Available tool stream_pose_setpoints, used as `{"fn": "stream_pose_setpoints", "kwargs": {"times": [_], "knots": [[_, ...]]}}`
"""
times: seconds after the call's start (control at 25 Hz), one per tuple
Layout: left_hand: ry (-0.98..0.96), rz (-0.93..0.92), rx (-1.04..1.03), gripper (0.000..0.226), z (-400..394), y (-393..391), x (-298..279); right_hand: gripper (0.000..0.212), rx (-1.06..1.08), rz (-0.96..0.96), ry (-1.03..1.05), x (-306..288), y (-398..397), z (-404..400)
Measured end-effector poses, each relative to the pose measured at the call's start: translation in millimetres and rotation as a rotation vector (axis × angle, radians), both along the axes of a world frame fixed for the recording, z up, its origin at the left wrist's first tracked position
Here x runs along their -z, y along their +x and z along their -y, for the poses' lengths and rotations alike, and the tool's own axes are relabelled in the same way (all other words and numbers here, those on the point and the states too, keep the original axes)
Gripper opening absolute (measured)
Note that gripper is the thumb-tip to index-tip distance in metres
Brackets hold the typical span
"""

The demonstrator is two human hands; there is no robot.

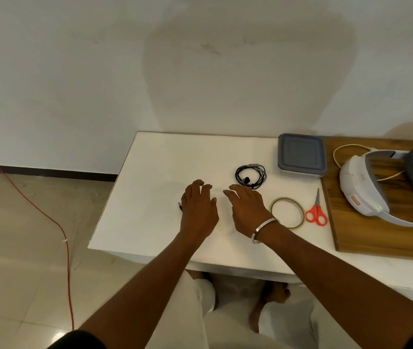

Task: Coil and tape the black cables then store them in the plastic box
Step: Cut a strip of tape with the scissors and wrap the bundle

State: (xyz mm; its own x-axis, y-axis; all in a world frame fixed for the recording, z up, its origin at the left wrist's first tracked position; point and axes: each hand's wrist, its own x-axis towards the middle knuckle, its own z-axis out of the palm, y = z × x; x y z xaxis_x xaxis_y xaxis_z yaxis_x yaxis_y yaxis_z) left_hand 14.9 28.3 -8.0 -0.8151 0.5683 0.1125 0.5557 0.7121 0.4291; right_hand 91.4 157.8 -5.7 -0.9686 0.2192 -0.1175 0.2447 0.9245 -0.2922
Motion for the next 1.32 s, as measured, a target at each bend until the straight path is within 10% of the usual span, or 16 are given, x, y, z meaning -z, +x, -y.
{"fn": "stream_pose_setpoints", "kwargs": {"times": [0.36,1.32], "knots": [[0.048,0.299,0.211,0.034,-54.6,61.1,12.0,0.044,0.272,0.065,0.029,-7.7,74.6,-70.9],[0.362,0.712,-0.048,0.019,-84.4,76.6,9.5,0.02,0.19,-0.121,-0.254,3.3,112.8,-76.4]]}}
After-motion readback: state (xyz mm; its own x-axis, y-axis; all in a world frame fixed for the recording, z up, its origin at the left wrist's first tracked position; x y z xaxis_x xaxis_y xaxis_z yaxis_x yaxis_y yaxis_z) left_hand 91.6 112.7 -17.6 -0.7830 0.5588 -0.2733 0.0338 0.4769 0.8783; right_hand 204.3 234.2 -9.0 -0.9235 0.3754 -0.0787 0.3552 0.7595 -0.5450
